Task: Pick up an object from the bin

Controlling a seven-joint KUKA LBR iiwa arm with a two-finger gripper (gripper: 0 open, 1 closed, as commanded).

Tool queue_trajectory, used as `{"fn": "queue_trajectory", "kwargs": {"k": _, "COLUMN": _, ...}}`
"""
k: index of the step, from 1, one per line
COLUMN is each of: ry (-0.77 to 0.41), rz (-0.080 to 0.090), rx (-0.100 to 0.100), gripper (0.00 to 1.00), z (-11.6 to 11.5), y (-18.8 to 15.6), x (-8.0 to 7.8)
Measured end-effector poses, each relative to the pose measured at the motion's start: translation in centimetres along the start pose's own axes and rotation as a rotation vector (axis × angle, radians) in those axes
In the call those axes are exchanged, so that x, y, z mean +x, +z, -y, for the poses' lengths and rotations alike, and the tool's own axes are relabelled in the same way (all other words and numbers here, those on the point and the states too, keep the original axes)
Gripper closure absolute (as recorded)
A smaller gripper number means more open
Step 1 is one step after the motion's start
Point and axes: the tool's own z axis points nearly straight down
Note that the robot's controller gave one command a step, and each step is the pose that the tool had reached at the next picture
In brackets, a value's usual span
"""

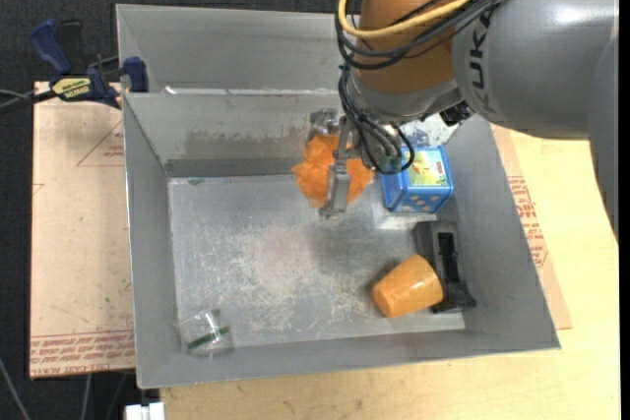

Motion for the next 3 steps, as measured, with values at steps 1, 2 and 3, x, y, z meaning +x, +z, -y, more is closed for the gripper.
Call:
{"fn": "queue_trajectory", "kwargs": {"k": 1, "ry": 0.002, "rz": 0.008, "rx": -0.001, "gripper": 0.0, "z": 0.0, "y": -0.5, "x": -0.1}}
{"fn": "queue_trajectory", "kwargs": {"k": 2, "ry": 0.072, "rz": 0.009, "rx": -0.001, "gripper": 0.0, "z": 5.0, "y": 7.6, "x": -0.8}}
{"fn": "queue_trajectory", "kwargs": {"k": 3, "ry": 0.313, "rz": 0.01, "rx": -0.003, "gripper": 0.0, "z": 7.6, "y": 13.4, "x": -2.5}}
